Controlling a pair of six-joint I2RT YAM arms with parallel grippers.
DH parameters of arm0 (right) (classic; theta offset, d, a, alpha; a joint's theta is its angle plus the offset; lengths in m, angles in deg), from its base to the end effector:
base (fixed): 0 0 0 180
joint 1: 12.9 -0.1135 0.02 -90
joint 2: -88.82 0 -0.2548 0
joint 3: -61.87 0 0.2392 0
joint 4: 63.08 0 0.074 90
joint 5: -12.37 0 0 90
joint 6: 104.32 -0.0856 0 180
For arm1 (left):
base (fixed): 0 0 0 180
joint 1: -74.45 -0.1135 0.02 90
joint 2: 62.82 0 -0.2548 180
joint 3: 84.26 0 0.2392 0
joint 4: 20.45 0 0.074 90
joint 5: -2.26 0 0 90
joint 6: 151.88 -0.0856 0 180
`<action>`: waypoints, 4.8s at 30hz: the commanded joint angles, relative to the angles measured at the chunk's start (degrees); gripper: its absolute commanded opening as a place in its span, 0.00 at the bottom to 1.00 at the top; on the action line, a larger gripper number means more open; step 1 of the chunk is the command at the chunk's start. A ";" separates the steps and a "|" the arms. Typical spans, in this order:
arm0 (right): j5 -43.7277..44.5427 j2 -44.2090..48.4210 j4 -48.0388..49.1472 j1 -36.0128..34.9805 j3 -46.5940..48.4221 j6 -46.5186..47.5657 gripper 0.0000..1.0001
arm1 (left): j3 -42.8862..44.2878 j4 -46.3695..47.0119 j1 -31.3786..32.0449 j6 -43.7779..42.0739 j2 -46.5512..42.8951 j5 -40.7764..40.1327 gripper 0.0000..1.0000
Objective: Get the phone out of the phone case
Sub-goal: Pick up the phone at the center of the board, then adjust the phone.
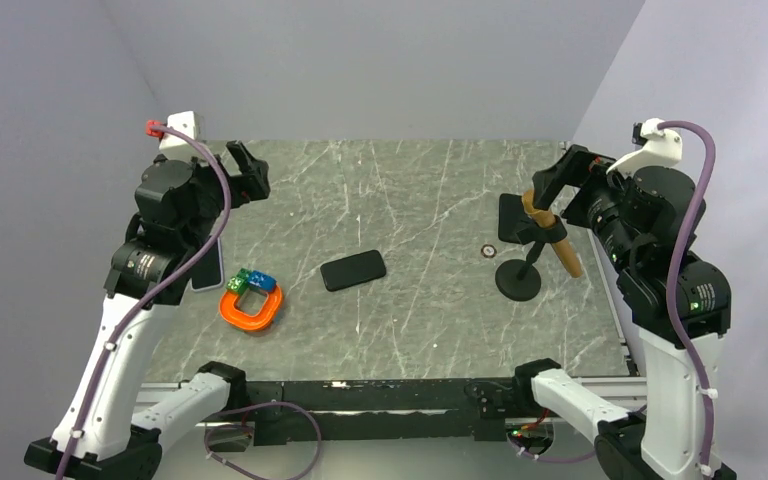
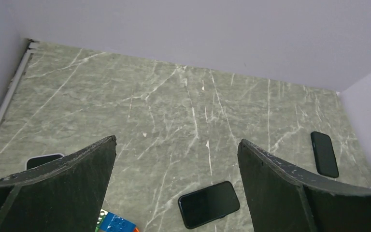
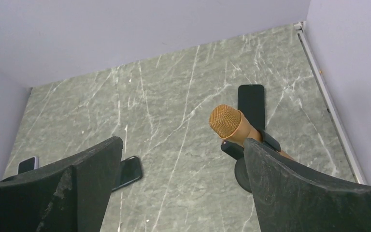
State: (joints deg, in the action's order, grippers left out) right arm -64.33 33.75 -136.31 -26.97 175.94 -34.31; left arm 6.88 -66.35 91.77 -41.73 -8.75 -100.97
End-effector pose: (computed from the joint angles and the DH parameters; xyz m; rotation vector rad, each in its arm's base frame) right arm 0.1501 0.0173 0.4888 0.2574 1.7991 0.2107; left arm 0.2128 -0.0458 0.4399 -0.2134 1.7159 -0.2845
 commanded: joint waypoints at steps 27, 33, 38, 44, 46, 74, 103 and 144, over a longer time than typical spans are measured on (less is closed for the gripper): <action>-16.24 -2.18 -0.98 0.12 1.77 2.84 1.00 | 4.16 -11.62 4.21 -17.55 48.70 33.91 0.99; -17.42 -3.37 -1.99 0.12 2.91 2.81 1.00 | 8.05 -11.32 7.27 -19.00 57.31 34.47 0.99; -18.40 -3.74 -2.32 0.09 2.13 2.23 1.00 | 8.36 -9.09 10.17 -17.54 60.52 33.74 0.99; -18.90 -3.25 -1.17 0.09 0.46 1.13 1.00 | 5.38 -7.47 16.14 -15.60 60.66 29.08 0.99; -19.22 -2.70 -0.69 0.09 -0.45 0.65 1.00 | 3.52 -6.57 18.10 -14.51 59.68 27.22 0.99; -12.51 -4.08 -5.00 0.08 0.27 -2.31 1.00 | 4.42 -15.16 25.89 -5.95 57.65 8.69 0.15; -22.52 -19.12 6.35 -16.91 -0.96 -16.62 0.87 | -14.08 3.42 25.88 11.17 3.73 9.17 0.00; -55.52 -20.24 39.06 -9.12 -22.12 -26.56 0.00 | -12.37 5.90 24.23 18.20 -3.03 15.61 0.99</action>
State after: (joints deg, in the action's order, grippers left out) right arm -112.29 7.13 -100.64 -43.36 150.17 -63.90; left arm -6.60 -65.45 117.45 -27.44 -6.81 -86.48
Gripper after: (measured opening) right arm 0.170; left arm 0.991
